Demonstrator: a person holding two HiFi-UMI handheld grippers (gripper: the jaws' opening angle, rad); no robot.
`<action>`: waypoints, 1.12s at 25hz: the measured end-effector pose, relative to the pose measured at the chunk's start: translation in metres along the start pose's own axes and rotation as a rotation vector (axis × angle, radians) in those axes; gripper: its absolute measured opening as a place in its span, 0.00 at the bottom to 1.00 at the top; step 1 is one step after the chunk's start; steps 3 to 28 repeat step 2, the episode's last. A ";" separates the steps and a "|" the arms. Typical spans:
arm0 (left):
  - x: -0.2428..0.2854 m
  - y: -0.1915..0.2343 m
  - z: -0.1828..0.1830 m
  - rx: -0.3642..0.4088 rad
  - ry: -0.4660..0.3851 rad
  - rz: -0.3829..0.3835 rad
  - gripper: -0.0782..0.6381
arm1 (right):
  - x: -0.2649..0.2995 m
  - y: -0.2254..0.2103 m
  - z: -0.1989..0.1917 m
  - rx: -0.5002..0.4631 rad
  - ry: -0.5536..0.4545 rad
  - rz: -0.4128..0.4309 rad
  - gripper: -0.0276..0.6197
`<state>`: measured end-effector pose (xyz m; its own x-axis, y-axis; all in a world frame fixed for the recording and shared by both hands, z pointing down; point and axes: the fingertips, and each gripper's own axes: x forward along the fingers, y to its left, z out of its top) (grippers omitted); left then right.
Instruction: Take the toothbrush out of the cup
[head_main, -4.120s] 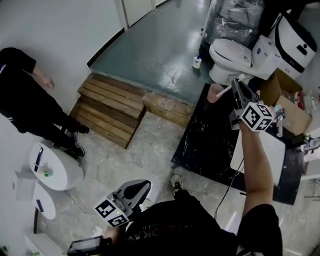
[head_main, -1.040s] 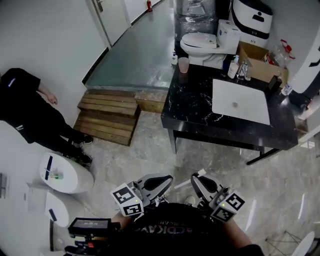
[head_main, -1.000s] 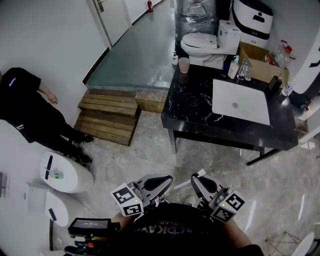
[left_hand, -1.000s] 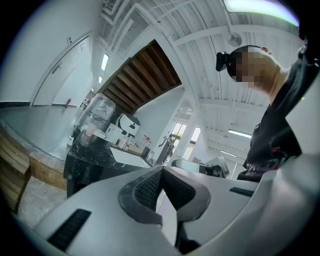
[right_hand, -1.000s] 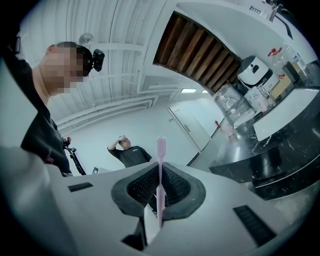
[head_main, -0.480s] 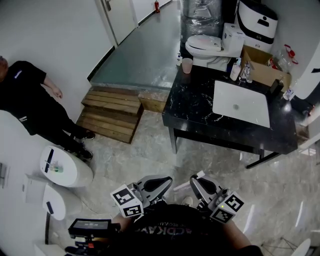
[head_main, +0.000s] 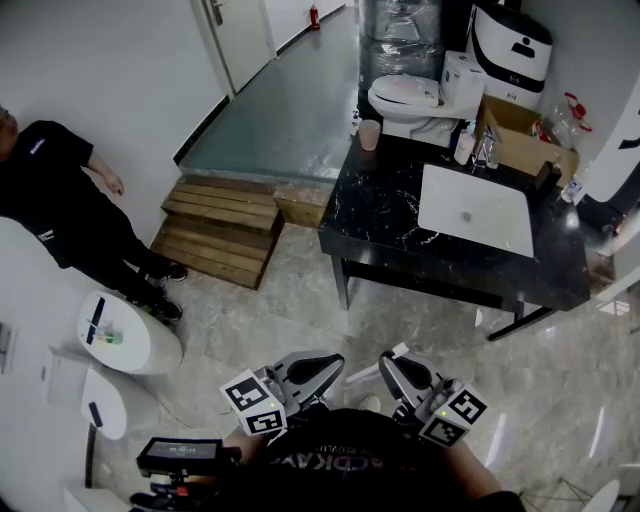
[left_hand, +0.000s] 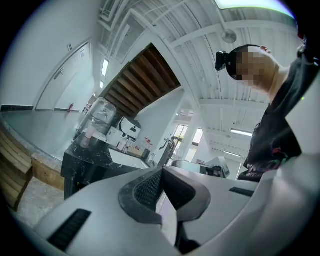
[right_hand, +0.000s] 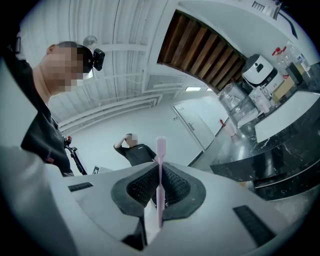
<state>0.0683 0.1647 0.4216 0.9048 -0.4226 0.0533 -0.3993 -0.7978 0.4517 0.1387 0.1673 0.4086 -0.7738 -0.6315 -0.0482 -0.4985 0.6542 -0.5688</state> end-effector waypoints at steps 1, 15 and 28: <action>0.000 0.004 0.003 0.000 0.000 -0.001 0.12 | 0.005 0.000 0.002 -0.003 0.002 0.000 0.08; -0.001 0.008 0.007 -0.001 0.000 -0.003 0.12 | 0.010 -0.001 0.004 -0.006 0.004 0.000 0.08; -0.001 0.008 0.007 -0.001 0.000 -0.003 0.12 | 0.010 -0.001 0.004 -0.006 0.004 0.000 0.08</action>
